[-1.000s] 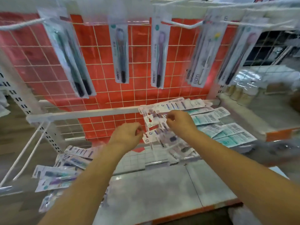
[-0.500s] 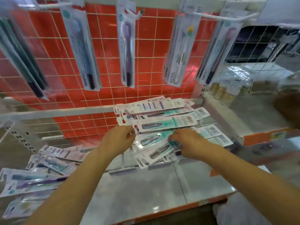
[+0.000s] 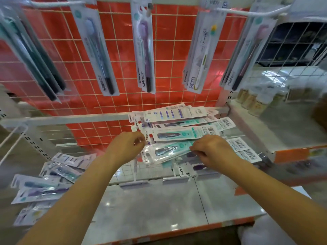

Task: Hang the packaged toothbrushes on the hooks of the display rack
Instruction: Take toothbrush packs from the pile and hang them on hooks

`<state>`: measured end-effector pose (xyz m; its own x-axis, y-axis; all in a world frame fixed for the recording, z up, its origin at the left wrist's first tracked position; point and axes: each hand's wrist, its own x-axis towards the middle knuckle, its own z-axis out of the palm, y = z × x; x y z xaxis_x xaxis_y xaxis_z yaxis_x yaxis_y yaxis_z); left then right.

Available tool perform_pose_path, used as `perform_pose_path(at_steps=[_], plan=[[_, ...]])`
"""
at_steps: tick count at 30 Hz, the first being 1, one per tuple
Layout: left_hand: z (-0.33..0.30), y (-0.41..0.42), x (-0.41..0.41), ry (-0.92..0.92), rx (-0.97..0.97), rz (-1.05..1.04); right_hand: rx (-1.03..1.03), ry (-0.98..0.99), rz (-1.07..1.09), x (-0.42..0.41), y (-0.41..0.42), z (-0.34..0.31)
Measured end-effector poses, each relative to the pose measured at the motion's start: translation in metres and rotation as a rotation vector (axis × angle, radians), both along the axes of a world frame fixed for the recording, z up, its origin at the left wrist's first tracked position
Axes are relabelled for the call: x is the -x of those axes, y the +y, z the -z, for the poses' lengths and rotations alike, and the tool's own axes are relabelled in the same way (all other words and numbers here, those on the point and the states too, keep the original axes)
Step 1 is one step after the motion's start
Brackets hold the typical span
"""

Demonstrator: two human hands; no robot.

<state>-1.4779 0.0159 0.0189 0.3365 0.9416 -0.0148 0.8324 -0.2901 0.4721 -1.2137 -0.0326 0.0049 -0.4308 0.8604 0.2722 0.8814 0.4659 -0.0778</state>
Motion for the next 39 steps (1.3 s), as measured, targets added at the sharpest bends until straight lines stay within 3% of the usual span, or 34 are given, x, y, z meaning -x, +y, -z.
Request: perform_pose_path(at_steps=[5,9,15,25,39], plan=[[-0.001,0.000,0.011,-0.067,-0.048,-0.096,-0.206,0.149,0.053,0.000,0.007,-0.019],[0.002,-0.005,0.011,-0.072,-0.042,-0.112,-0.239,0.269,0.180,0.004,0.030,-0.015],[0.012,-0.010,0.010,-0.032,-0.026,-0.095,-0.155,0.208,0.154,0.015,0.056,0.006],[0.008,-0.017,0.009,-0.047,-0.045,-0.130,0.333,0.099,0.172,0.013,0.057,0.001],[0.008,-0.020,0.005,-0.038,-0.041,-0.121,0.180,-0.147,0.095,0.017,0.051,-0.004]])
